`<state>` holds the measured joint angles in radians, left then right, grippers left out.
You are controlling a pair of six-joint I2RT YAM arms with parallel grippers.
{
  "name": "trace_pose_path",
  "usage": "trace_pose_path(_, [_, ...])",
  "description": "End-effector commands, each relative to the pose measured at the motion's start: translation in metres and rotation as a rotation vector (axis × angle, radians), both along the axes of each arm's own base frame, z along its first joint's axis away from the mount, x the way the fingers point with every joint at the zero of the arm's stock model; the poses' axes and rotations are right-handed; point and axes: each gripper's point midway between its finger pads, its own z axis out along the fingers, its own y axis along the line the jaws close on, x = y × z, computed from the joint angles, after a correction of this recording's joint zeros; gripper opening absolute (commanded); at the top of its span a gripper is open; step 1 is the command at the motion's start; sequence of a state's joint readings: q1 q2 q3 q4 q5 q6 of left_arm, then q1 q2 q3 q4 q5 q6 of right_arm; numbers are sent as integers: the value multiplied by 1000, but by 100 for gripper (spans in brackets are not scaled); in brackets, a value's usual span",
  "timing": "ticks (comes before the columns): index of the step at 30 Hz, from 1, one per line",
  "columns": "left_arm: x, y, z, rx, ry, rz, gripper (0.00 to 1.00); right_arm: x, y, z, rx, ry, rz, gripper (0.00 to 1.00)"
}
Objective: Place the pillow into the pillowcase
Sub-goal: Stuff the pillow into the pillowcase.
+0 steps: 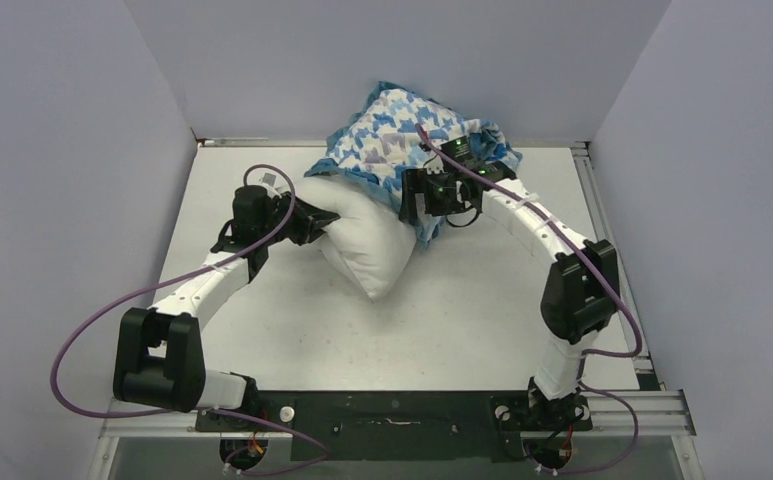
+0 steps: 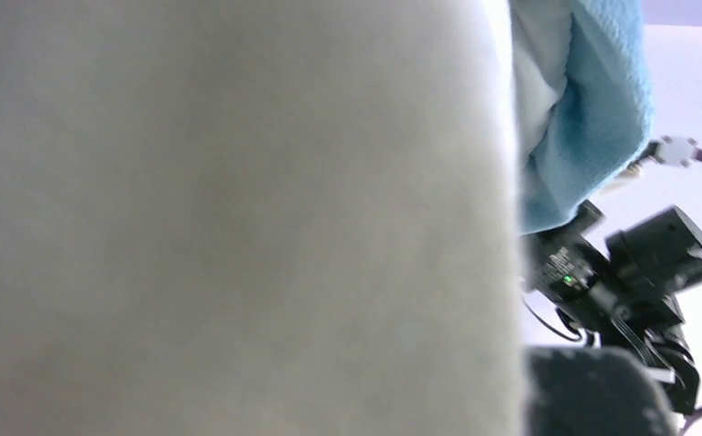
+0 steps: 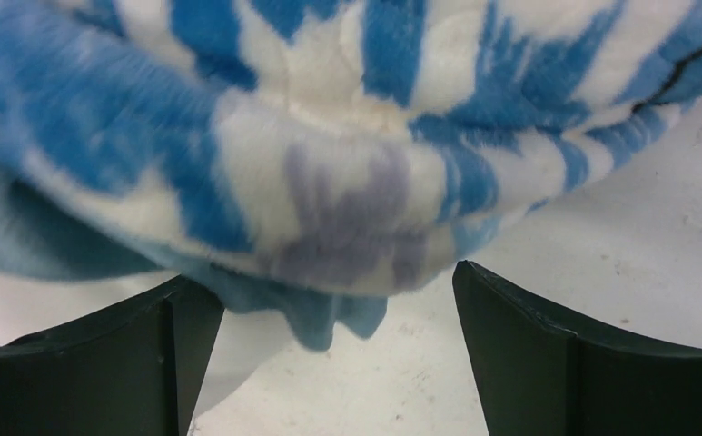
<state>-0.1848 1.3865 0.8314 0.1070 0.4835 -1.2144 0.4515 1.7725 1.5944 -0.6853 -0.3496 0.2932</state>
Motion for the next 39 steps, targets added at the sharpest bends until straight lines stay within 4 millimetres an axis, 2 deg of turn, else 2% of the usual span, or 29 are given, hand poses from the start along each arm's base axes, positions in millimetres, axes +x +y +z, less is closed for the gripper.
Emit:
trace_pose_path(1, [22,15,35,18,-152,70,0,32,7,-18,-91,-67,-40,90])
trace_pose_path(2, [22,16,36,17,-154,69,0,38,5,-22,-96,-65,-58,90])
trace_pose_path(4, [21,16,37,18,-157,67,0,48,3,-21,-53,-63,-70,97])
trace_pose_path(5, [21,17,37,18,-157,68,0,52,5,-17,-10,-61,-60,82])
trace_pose_path(6, [21,18,37,20,-155,69,0,56,4,-11,29,-60,-52,49])
trace_pose_path(7, [21,19,36,22,-154,70,0,57,5,-4,51,-62,-45,27])
trace_pose_path(8, [22,21,36,23,-154,73,0,54,6,5,64,-69,-34,14])
trace_pose_path(9, [23,22,36,25,-154,76,0,50,9,13,83,-72,-6,7])
trace_pose_path(11, [25,27,35,31,-153,93,0,33,12,29,109,-70,38,5])
trace_pose_path(12, [27,30,36,33,-153,101,0,20,14,43,139,-78,64,5])
trace_pose_path(14, [31,34,37,35,-152,114,0,-6,19,57,204,-53,105,5])
trace_pose_path(18, [41,38,41,61,-153,139,0,-59,42,80,373,36,254,5])
trace_pose_path(22, [53,43,38,108,-125,187,0,-106,90,99,463,120,504,5])
trace_pose_path(25, [60,40,47,137,-135,225,0,-143,137,108,536,175,696,5])
trace_pose_path(27, [62,32,51,159,-144,234,0,-154,165,116,607,202,752,5])
trace_pose_path(29, [60,25,50,198,-135,221,0,-145,181,113,621,184,724,5])
trace_pose_path(31, [53,25,45,246,-115,198,0,-121,182,103,602,167,651,5])
trace_pose_path(32, [48,28,41,276,-103,188,9,-106,176,94,575,161,600,5])
trace_pose_path(35, [25,56,28,395,-56,191,60,-57,140,68,483,153,399,5])
trace_pose_path(38, [-2,96,17,528,-5,203,88,-21,102,53,438,145,252,5])
trace_pose_path(39, [-11,109,12,566,12,197,92,-13,92,49,427,147,223,5])
